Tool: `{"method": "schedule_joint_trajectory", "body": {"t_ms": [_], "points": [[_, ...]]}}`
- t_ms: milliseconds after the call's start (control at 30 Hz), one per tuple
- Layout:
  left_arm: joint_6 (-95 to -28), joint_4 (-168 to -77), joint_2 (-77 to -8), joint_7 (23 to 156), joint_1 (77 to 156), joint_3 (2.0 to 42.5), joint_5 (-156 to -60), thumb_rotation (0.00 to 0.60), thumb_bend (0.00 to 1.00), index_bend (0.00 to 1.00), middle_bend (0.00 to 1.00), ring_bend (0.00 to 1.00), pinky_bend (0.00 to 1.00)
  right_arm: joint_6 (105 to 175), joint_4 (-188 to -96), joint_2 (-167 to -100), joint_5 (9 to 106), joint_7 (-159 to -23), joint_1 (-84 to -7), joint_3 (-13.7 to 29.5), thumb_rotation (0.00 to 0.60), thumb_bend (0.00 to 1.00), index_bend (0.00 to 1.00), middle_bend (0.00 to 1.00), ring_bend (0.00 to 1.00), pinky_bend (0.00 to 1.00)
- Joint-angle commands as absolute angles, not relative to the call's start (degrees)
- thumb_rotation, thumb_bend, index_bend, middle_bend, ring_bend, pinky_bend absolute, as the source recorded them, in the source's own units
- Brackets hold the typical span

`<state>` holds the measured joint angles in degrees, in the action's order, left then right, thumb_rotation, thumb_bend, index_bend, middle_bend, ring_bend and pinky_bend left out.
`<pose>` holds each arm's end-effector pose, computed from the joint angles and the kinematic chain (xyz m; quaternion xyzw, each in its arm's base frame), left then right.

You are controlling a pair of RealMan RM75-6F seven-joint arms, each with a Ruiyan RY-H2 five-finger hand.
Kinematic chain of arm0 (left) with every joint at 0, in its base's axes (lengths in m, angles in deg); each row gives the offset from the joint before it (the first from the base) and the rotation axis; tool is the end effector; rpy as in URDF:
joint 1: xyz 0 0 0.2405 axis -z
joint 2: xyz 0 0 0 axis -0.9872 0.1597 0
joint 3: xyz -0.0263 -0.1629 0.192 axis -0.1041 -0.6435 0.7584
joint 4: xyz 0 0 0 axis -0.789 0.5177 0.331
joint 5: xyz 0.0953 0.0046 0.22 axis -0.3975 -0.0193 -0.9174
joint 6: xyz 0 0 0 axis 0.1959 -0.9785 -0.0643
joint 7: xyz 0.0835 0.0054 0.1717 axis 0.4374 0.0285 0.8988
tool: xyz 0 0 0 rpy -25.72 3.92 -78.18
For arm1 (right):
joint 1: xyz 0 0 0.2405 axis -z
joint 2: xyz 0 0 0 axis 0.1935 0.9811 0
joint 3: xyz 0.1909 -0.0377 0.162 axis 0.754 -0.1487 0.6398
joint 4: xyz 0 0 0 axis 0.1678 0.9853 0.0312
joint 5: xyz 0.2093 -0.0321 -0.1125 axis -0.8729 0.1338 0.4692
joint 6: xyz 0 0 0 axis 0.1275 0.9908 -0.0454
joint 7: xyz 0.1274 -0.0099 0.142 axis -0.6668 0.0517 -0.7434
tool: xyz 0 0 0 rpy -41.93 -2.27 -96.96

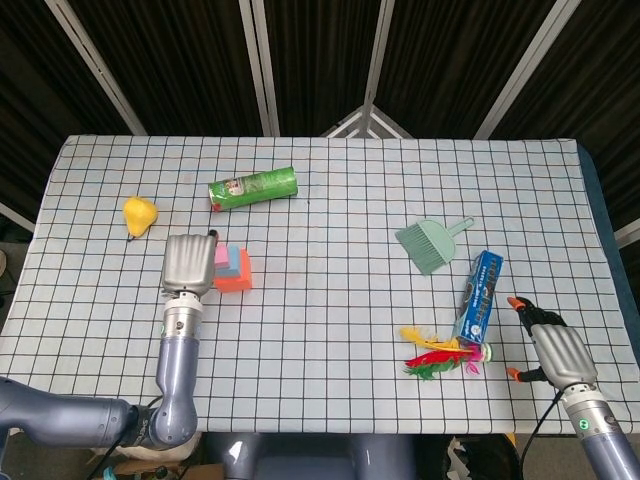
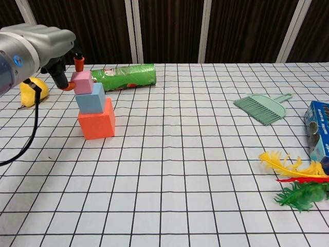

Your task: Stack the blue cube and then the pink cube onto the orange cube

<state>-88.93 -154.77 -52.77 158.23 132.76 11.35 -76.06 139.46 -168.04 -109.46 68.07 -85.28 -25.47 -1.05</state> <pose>-0.0714 0.3769 -0.0045 -0.6562 -0.3287 -0.2348 0.6374 -0.3225 -0.2585 0.0859 0.6404 -0.4959 0.2728 0.5192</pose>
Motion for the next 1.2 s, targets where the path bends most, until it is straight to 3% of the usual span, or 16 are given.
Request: {"method": "schedule_joint_trajectory", "body": {"t_ms": [33, 167, 600, 733, 867, 1033, 1100, 1200], "points": [[-88.9, -154.7, -52.8, 158.2, 132.8, 11.3, -75.9, 0.600, 0.41, 0.42, 0.95, 0.78, 0.72, 139.4, -168.1, -109.4, 68.0, -85.2, -25.5, -1.1, 0.600, 0.19, 0.05, 0.09, 0.16, 0.15], [-88.7, -154.5, -52.9, 158.3, 132.9, 11.3, -75.5, 0.600, 0.39, 0.37, 0.95, 0.77, 0.71, 139.3, -168.1, -109.4, 67.9, -85.3, -25.5, -1.1, 0.600, 0.19, 0.05, 0.09, 0.16, 0.15], [-89.7, -157.5, -50.8, 160.0, 132.9, 12.6, -75.6, 0.600, 0.32, 0.03, 0.93, 0.76, 0.71, 138.7, -168.4, -109.1, 67.1, -85.1, -25.7, -1.0, 0.600, 0.19, 0.05, 0.09, 0.16, 0.15], [-92.3, -163.2, -47.5, 160.2, 131.9, 13.3, -77.9, 0.600, 0.31, 0.01, 0.93, 0.75, 0.70, 138.5, -168.5, -109.1, 67.2, -85.1, -25.8, -1.1, 0.600, 0.19, 0.05, 0.09, 0.16, 0.15], [-95.4, -171.1, -42.4, 157.8, 128.9, 14.4, -81.7, 0.600, 0.31, 0.07, 0.93, 0.75, 0.70, 138.7, -168.7, -108.9, 67.3, -85.2, -25.7, -1.1, 0.600, 0.19, 0.05, 0.09, 0.16, 0.15], [-97.7, -182.3, -33.4, 147.3, 120.3, 20.3, -90.7, 0.600, 0.31, 0.17, 0.89, 0.71, 0.68, 139.0, -169.0, -108.7, 67.7, -85.3, -25.5, -1.3, 0.600, 0.19, 0.05, 0.09, 0.16, 0.15], [-96.8, -184.1, -29.3, 140.1, 115.6, 24.8, -96.4, 0.600, 0.31, 0.20, 0.83, 0.66, 0.64, 139.2, -169.2, -108.6, 68.0, -85.3, -25.5, -1.4, 0.600, 0.19, 0.05, 0.09, 0.16, 0.15], [-94.1, -181.4, -24.0, 127.4, 108.6, 32.5, -105.9, 0.600, 0.31, 0.20, 0.66, 0.51, 0.54, 139.6, -169.4, -108.5, 68.3, -85.2, -25.3, -1.4, 0.600, 0.19, 0.05, 0.09, 0.16, 0.15]]}}
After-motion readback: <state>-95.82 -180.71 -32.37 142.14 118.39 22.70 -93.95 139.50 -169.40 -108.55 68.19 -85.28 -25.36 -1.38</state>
